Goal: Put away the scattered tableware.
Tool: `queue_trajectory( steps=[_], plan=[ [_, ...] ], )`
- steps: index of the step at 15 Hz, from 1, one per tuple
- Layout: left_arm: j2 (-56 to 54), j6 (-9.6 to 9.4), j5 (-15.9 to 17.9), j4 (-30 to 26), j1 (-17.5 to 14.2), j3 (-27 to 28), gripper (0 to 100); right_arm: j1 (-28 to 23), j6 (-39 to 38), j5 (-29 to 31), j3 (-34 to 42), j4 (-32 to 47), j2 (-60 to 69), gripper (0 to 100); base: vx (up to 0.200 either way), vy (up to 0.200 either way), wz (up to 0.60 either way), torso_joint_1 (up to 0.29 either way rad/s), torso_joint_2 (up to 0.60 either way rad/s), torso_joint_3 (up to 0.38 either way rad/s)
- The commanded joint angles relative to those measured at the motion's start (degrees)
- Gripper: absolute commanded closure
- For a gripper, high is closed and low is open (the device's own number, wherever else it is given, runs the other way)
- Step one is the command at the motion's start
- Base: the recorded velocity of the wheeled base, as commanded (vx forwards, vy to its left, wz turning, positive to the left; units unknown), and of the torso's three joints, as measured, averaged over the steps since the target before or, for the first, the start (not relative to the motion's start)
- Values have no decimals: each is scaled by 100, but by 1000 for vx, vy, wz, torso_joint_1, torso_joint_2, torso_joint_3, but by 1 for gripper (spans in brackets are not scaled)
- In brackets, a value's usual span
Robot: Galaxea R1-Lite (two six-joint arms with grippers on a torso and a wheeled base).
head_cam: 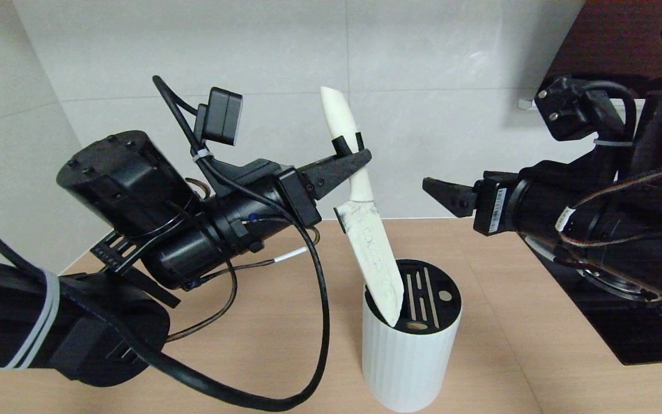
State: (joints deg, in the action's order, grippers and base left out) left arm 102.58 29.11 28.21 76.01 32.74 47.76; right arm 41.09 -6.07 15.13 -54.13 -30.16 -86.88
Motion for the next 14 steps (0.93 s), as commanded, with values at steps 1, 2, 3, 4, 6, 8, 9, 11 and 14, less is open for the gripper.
queue_trajectory(
  steps=[1, 2, 3, 4, 6, 8, 9, 11, 14],
  plan=[
    [350, -222, 141, 617, 4, -4, 100, -233, 1, -63, -28, 1, 189, 0, 0, 0, 0, 0, 0, 0],
    [491, -301, 185, 942, 4, -13, 100, -295, 1, -63, -28, 1, 198, 0, 0, 0, 0, 0, 0, 0],
    [622, -503, 194, 1171, 13, -13, 100, -357, 27, -63, -45, 1, 189, 0, 0, 0, 0, 0, 0, 0],
    [728, -775, 203, 1197, 13, -4, 100, -392, 53, -80, -45, 1, 180, 0, 0, 0, 0, 0, 0, 0],
    [842, -1268, 211, 1197, 30, -4, 100, -392, 62, -80, -45, 1, 154, 0, 0, 0, 0, 0, 0, 0],
    [913, -1681, 211, 1197, 101, -4, 100, -400, 62, -80, -45, 1, 136, 0, 0, 0, 0, 0, 0, 0],
    [913, -1716, 211, 1197, 145, -13, 100, -400, 62, -80, -28, 1, 145, 0, 0, 0, 0, 0, 0, 0],
    [913, -1733, 203, 1223, 215, -39, 100, -400, 62, -80, -28, 1, 136, 0, 0, 0, 0, 0, 0, 0],
    [939, -1733, 203, 1232, 224, -74, 100, -400, 71, -80, -19, 1, 119, 0, 0, 0, 0, 0, 0, 0]
  ],
)
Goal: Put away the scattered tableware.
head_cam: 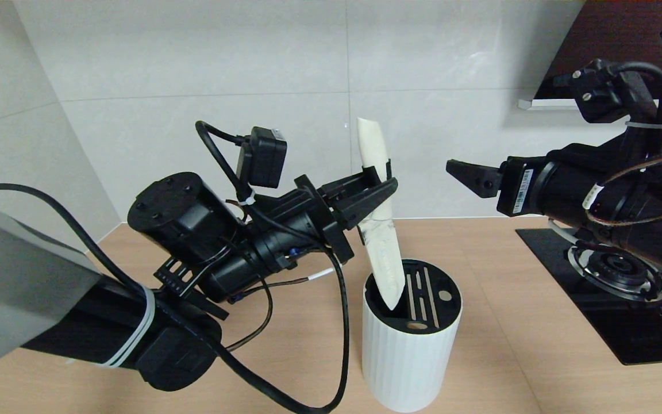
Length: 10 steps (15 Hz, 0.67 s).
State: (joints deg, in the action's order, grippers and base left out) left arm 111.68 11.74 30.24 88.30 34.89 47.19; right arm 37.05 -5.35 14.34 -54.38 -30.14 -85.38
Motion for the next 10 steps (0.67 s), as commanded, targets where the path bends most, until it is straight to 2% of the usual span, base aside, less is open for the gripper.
queue_trajectory(
  steps=[1, 3, 4, 10],
  plan=[
    [38, -5, -1, 3, 18, -61, 100, 4, -1, -1, 7, -1, -40, 0, 0, 0, 0, 0, 0, 0],
    [100, -110, -1, 12, 106, -105, 100, 4, -1, -1, 7, -1, -75, 0, 0, 0, 0, 0, 0, 0],
    [214, -260, -1, 65, 185, -114, 100, 4, -1, -1, 7, -1, -84, 0, 0, 0, 0, 0, 0, 0],
    [425, -295, -1, 170, 299, -281, 100, 4, -1, -1, 15, -1, -93, 0, 0, 0, 0, 0, 0, 0]
  ],
)
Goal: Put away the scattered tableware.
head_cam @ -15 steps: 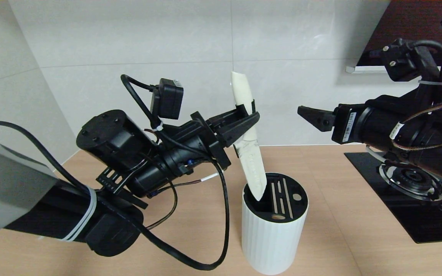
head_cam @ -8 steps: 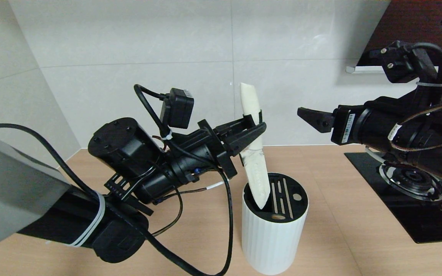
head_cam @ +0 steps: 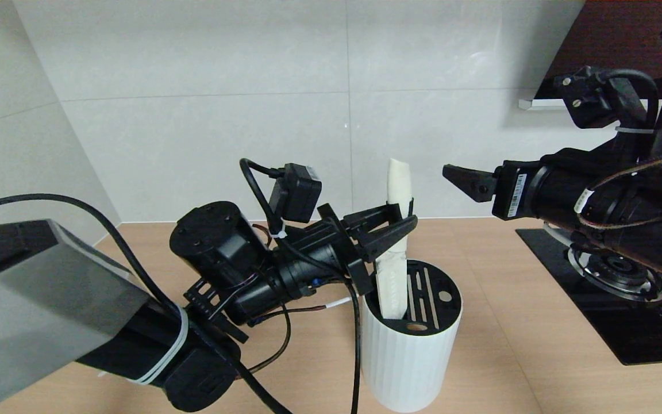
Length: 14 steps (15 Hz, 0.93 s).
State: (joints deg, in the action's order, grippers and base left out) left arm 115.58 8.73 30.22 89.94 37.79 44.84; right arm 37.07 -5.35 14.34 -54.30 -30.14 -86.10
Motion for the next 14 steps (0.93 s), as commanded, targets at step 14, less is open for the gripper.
queue_trajectory(
  steps=[14],
  plan=[
    [580, -99, -7, 6, 132, -151, 100, 2, 34, -1, 24, -10, -161, 0, 0, 0, 0, 0, 0, 0]
  ],
)
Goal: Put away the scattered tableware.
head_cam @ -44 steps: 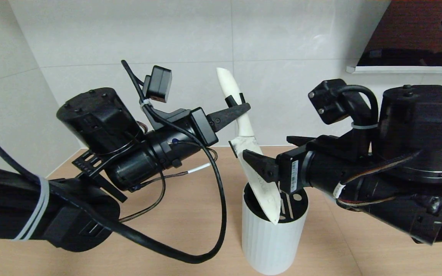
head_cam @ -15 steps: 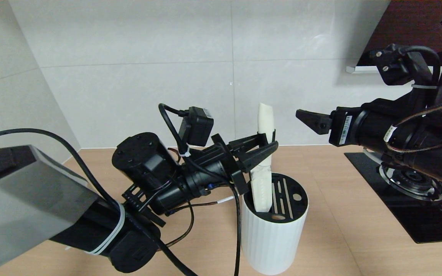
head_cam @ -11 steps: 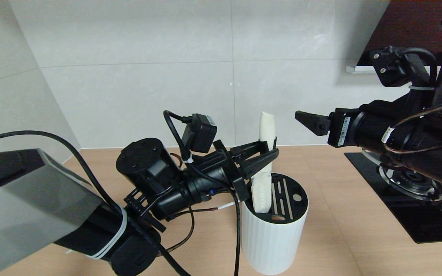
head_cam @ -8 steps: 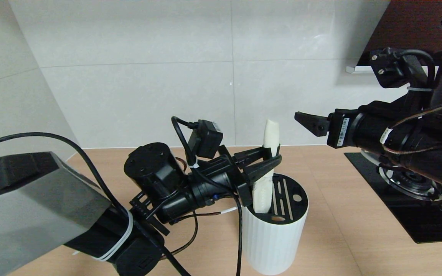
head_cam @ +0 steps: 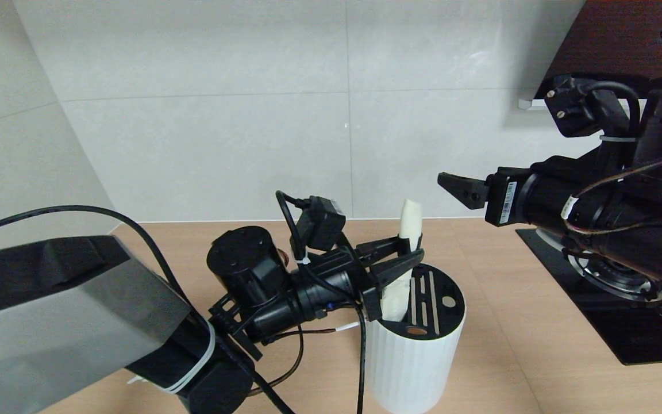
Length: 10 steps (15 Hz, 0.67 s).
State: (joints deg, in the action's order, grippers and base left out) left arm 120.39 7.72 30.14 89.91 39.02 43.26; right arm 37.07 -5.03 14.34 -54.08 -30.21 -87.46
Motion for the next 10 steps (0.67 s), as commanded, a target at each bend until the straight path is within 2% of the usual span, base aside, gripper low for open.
queue_trajectory(
  steps=[1, 10],
  plan=[
    [133, 2, 1, 9, 18, 7, 100, 2, 2, -1, 2, -3, -17, 0, 0, 0, 0, 0, 0, 0],
    [327, -7, 1, 9, 9, -73, 100, 2, 2, -1, 2, -3, -17, 0, 0, 0, 0, 0, 0, 0]
  ],
)
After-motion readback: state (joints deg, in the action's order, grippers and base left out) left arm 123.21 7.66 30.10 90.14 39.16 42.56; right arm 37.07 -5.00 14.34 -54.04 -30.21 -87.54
